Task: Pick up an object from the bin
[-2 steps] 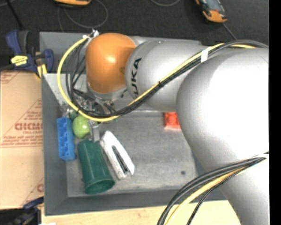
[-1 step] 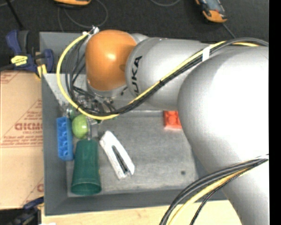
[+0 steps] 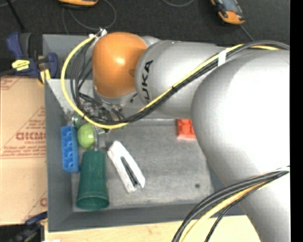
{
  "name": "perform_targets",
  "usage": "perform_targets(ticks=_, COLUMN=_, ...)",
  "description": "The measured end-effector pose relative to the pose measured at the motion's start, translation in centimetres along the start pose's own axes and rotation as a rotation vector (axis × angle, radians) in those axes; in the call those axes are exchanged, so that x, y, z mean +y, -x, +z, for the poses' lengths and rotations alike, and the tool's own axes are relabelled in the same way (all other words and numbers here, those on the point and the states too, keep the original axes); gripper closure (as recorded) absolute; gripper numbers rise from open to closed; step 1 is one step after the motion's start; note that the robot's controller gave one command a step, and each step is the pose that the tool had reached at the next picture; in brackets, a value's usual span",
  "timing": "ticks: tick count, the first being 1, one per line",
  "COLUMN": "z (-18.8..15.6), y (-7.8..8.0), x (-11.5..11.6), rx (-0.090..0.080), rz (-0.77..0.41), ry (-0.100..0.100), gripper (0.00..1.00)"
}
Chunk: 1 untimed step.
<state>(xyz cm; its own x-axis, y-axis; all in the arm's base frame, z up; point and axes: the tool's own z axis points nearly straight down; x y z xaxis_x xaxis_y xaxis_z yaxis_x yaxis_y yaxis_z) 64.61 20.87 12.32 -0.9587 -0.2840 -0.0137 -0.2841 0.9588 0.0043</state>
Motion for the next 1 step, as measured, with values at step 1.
perform_targets(ticks=1, z=-3.03, y=-1.23, x=-0.03, rx=0.015, rz=0.008, ry=-0.002, gripper=1.0)
